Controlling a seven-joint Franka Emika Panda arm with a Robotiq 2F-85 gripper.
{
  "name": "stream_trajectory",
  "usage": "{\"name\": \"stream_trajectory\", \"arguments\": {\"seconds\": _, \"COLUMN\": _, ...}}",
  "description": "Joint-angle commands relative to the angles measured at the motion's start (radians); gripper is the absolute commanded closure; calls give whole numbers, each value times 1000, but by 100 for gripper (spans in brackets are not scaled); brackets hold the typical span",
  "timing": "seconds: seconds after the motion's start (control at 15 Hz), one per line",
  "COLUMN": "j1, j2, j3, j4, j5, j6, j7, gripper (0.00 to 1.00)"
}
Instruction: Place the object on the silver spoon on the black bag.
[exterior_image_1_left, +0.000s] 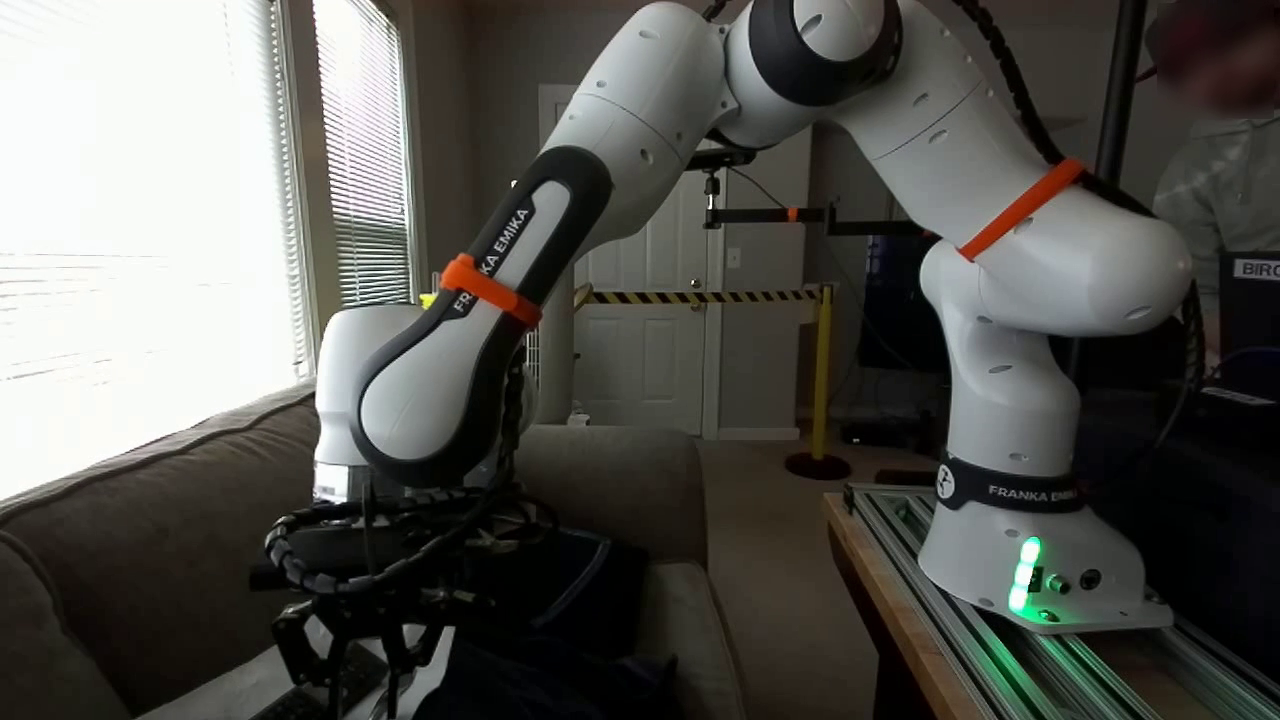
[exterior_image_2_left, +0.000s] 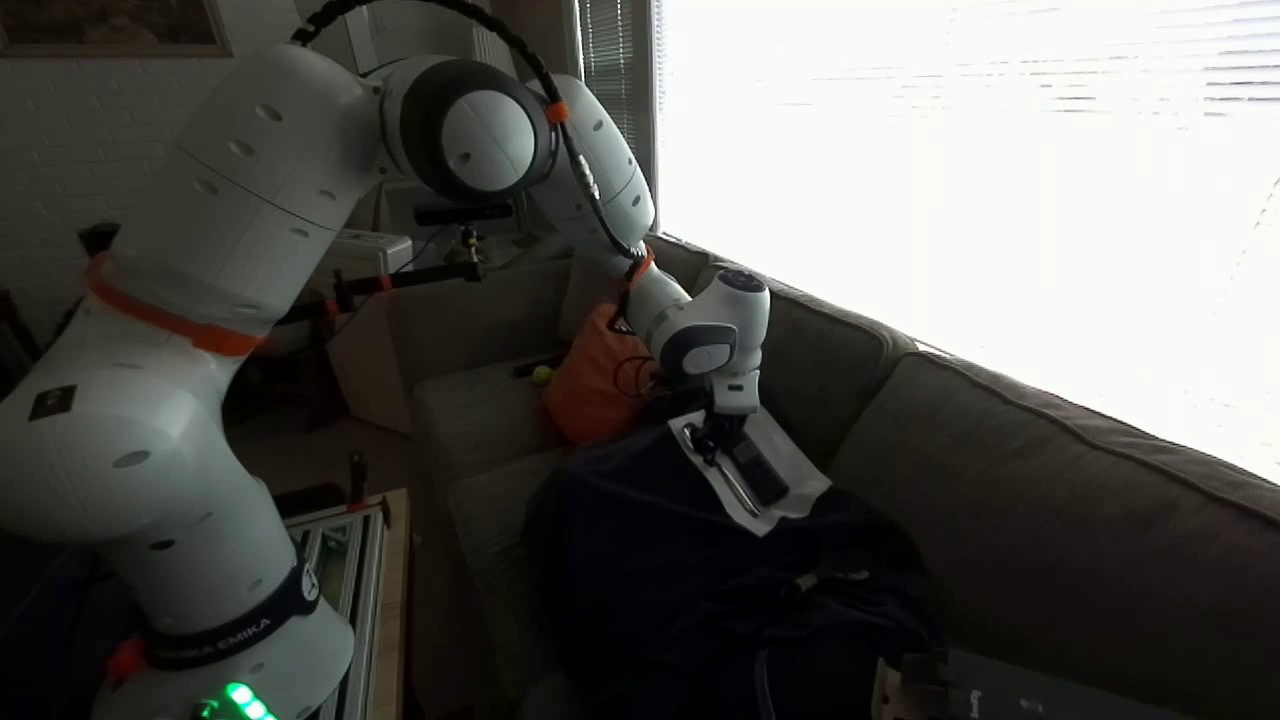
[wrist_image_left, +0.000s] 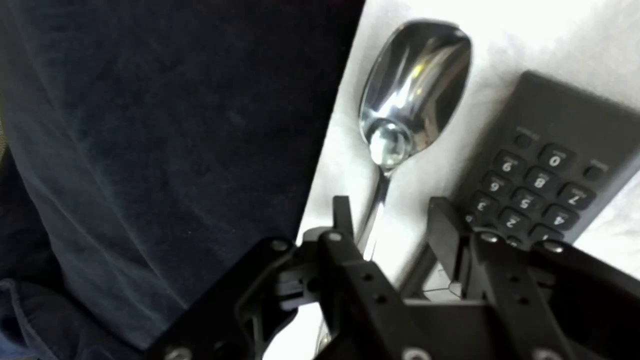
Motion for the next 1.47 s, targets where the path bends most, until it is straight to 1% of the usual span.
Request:
{"name": "stream_trajectory", "arguments": {"seconds": 0.0, "j1": 4, "j2": 27, "j3": 4, "j4": 20, "j5": 34, "j6": 11, "j7": -26, "gripper": 54}}
{"name": "stream_trajectory", "arguments": {"seconds": 0.27, "j1": 9, "j2": 23, "j3": 2, "j4": 16, "j5": 30, "j6": 10, "j7": -25, "gripper": 51}}
{"name": "stream_trajectory", "arguments": {"seconds": 0.4, "j1": 8, "j2": 29, "j3": 1, "j4": 18, "j5": 30, "j6": 12, "j7": -25, "gripper": 55}}
{"name": "stream_trajectory", "arguments": {"seconds": 0.47, "j1": 7, "j2": 30, "j3": 2, "j4": 18, "j5": 31, "j6": 11, "j7": -26, "gripper": 59}}
{"name": "stream_trajectory", "arguments": {"seconds": 0.73, "j1": 5, "j2": 42, "j3": 1, "j4": 29, "j5": 32, "j6": 10, "j7": -27, "gripper": 73}}
{"name": "stream_trajectory", "arguments": {"seconds": 0.8, "j1": 5, "j2": 45, "j3": 0, "j4": 31, "j5": 31, "j6": 11, "j7": -27, "gripper": 81}}
{"name": "stream_trajectory", "arguments": {"seconds": 0.87, "j1": 4, "j2": 46, "j3": 0, "j4": 33, "j5": 31, "j6": 10, "j7": -27, "gripper": 85}}
{"name": "stream_trajectory", "arguments": {"seconds": 0.93, "j1": 3, "j2": 50, "j3": -1, "j4": 36, "j5": 31, "j6": 10, "j7": -26, "gripper": 85}}
{"name": "stream_trajectory", "arguments": {"seconds": 1.0, "j1": 2, "j2": 51, "j3": -1, "j4": 37, "j5": 32, "j6": 9, "j7": -27, "gripper": 92}}
{"name": "stream_trajectory", "arguments": {"seconds": 1.07, "j1": 2, "j2": 52, "j3": -3, "j4": 38, "j5": 31, "j6": 8, "j7": -26, "gripper": 96}}
{"name": "stream_trajectory", "arguments": {"seconds": 1.13, "j1": 2, "j2": 53, "j3": -4, "j4": 40, "j5": 31, "j6": 8, "j7": -26, "gripper": 93}}
{"name": "stream_trajectory", "arguments": {"seconds": 1.27, "j1": 3, "j2": 51, "j3": -4, "j4": 39, "j5": 30, "j6": 8, "j7": -26, "gripper": 98}}
{"name": "stream_trajectory", "arguments": {"seconds": 1.4, "j1": 12, "j2": 40, "j3": -12, "j4": 32, "j5": 23, "j6": 1, "j7": -17, "gripper": 98}}
